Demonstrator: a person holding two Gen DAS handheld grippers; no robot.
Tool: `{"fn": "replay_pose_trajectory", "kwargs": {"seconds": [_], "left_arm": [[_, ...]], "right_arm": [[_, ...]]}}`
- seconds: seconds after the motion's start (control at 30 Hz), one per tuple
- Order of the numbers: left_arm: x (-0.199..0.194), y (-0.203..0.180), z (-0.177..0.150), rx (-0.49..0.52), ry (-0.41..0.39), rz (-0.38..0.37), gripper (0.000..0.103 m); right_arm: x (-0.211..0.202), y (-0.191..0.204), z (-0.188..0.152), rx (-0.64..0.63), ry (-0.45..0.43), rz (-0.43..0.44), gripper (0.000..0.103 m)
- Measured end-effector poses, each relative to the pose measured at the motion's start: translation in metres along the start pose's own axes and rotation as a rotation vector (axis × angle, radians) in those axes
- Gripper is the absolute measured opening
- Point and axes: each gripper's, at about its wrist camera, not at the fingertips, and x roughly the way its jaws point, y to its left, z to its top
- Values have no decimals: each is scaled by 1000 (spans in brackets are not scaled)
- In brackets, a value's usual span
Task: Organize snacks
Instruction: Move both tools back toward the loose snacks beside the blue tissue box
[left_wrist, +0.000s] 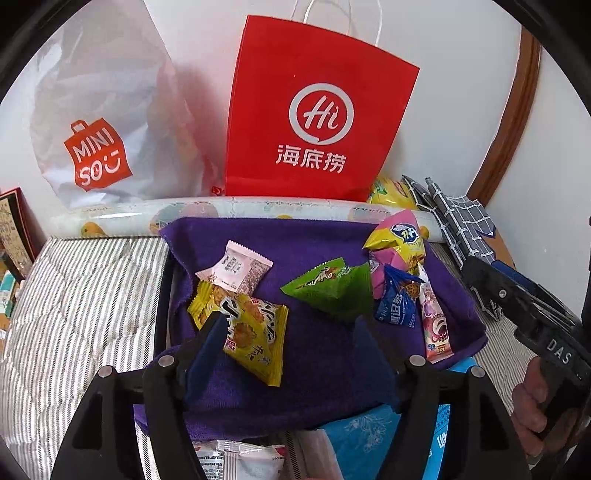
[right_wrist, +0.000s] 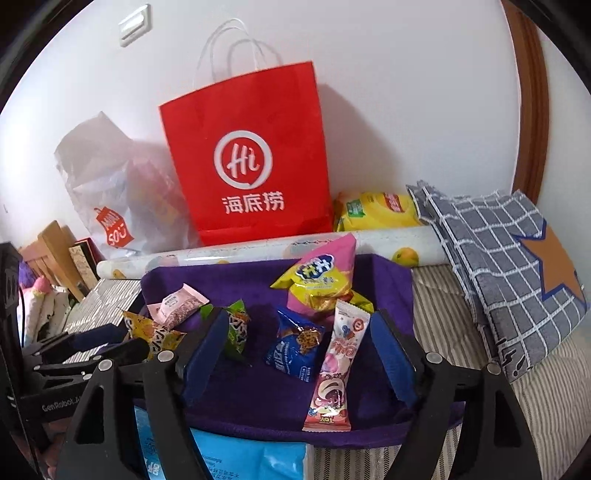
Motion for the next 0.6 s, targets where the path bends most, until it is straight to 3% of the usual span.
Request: {"fn": "replay_pose_trajectory", "kwargs": {"seconds": [0.27, 0.43, 0.6], "left_arm": [[-9, -4, 1, 28, -60, 25, 70], [-15, -4, 3, 30, -72, 18, 70], [-21, -4, 6, 21, -54, -48, 70]], "right_arm": [[-34, 10, 0, -37, -88, 14, 79], [-54, 10, -14, -7, -22, 50, 79], [-78, 11, -33, 12, 29, 26, 79]]}}
